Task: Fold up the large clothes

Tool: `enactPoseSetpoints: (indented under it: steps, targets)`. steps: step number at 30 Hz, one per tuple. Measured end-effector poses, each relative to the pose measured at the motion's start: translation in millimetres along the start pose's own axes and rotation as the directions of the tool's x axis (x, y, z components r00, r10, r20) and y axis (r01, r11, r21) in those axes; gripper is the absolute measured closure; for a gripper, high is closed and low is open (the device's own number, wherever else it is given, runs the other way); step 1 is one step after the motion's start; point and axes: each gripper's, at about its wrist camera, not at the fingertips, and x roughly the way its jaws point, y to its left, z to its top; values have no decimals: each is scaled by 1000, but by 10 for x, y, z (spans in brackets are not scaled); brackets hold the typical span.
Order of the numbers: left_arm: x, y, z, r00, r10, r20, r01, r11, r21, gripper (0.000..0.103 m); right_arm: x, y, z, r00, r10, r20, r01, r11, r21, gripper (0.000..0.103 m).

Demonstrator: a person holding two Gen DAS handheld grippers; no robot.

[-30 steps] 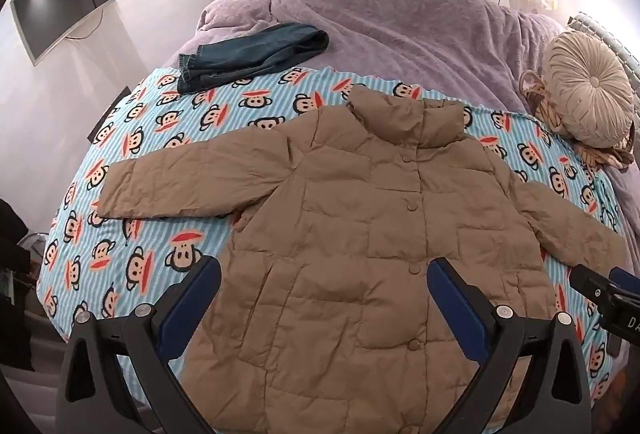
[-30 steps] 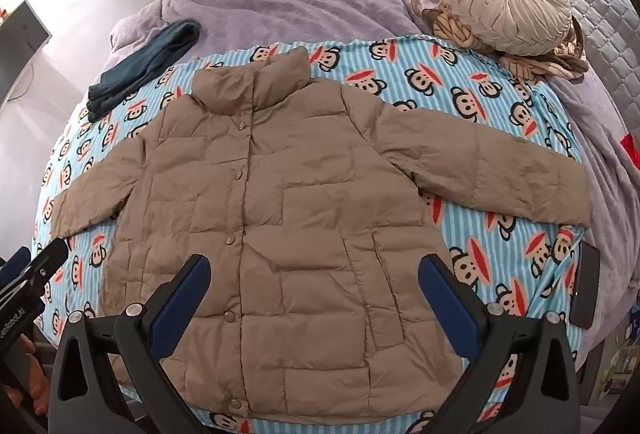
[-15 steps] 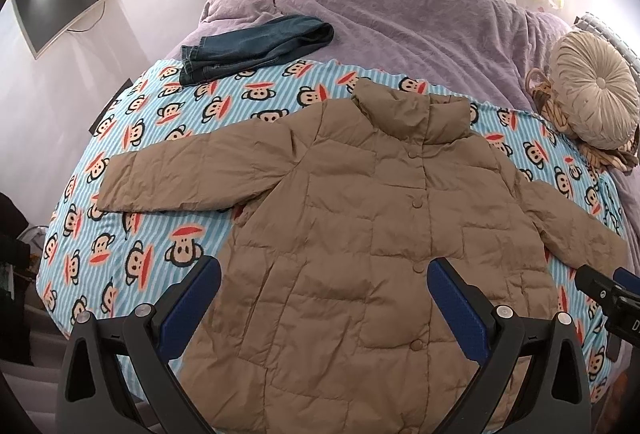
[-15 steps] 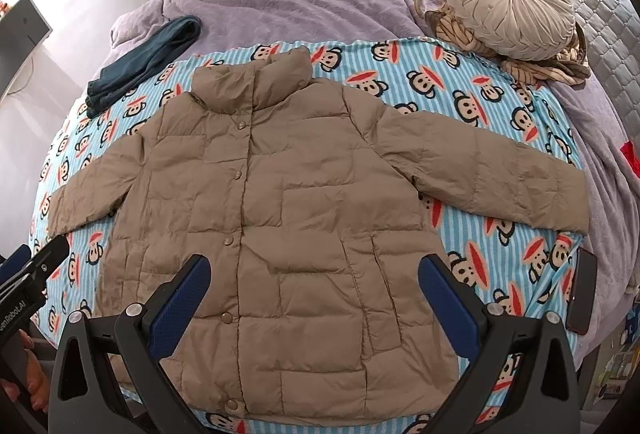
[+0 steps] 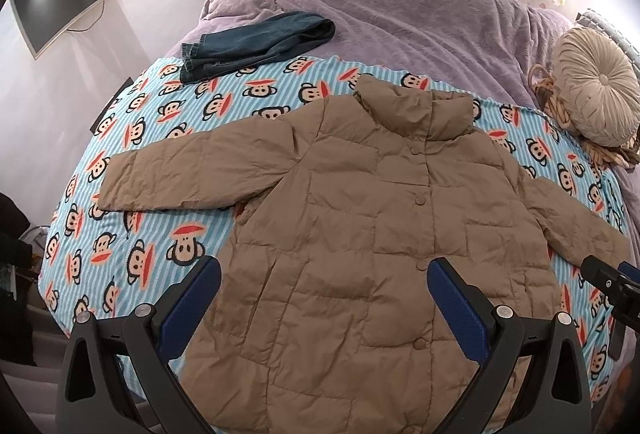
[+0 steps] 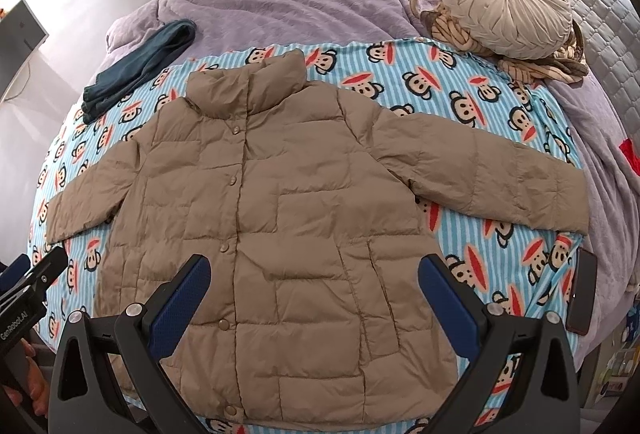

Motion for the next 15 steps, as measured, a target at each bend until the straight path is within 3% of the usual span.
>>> enactPoseSetpoints:
  steps: [15]
  targets:
    - [-1, 6, 17, 1000, 0, -2, 0, 1000, -1, 0, 4, -26, 5, 1000, 0, 0, 0, 1000, 1, 0]
